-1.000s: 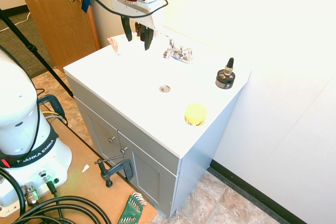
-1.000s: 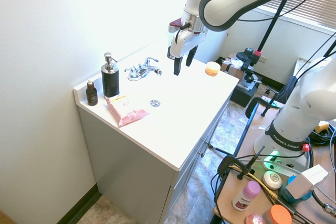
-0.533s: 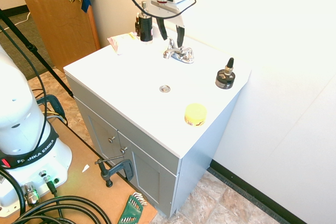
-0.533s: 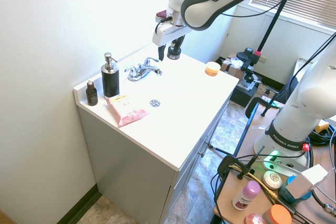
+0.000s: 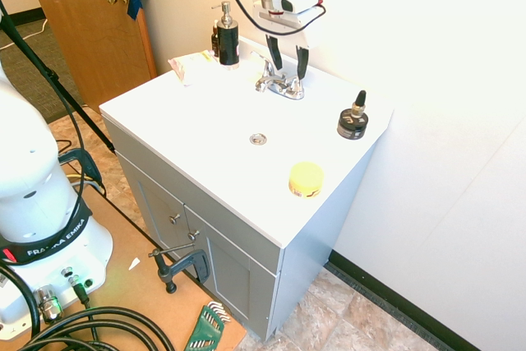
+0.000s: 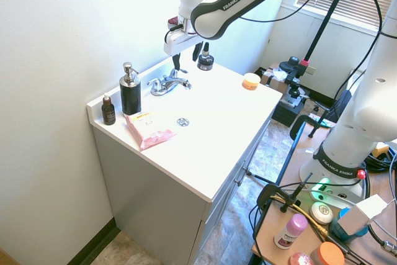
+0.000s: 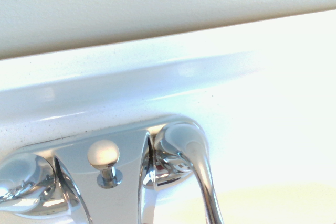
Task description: Turn off the cold water
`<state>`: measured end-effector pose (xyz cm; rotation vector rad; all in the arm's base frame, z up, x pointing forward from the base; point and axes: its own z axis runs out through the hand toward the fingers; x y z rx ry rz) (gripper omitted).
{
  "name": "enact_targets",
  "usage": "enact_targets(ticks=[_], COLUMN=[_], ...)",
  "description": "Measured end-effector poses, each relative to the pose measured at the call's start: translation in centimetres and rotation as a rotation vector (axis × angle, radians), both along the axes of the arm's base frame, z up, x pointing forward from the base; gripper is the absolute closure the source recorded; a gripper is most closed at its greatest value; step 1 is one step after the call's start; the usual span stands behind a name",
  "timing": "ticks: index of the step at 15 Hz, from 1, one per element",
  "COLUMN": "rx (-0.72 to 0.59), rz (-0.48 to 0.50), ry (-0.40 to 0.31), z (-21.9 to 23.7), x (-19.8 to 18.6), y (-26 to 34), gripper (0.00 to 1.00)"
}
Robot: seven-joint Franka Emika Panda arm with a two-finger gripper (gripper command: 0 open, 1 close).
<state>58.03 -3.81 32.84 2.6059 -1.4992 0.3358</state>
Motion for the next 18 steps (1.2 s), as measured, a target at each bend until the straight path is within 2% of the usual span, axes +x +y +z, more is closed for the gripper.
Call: enact_targets(ticks=[6,9,12,14,16,18], rx=[-0.032,-0.054,-0.084,-0.087,-0.024,0.067], rz=[-0.04,-0.057,-0.085,-0.097,-0.092,-0.053], ry=[0.043,0.021,-0.026,-0.01,0.008,0.041], z=[-3.1,-3.3,-2.7,-2.6,-1.2,1.3], x=[-0.1,0.3,2.3,2.8,2.4,0.0], y=[-2.0,-3.8,-6.0,-6.3,-6.1,-5.0], gripper=[0.0,0.0,0.0,0.0,0.0,0.0])
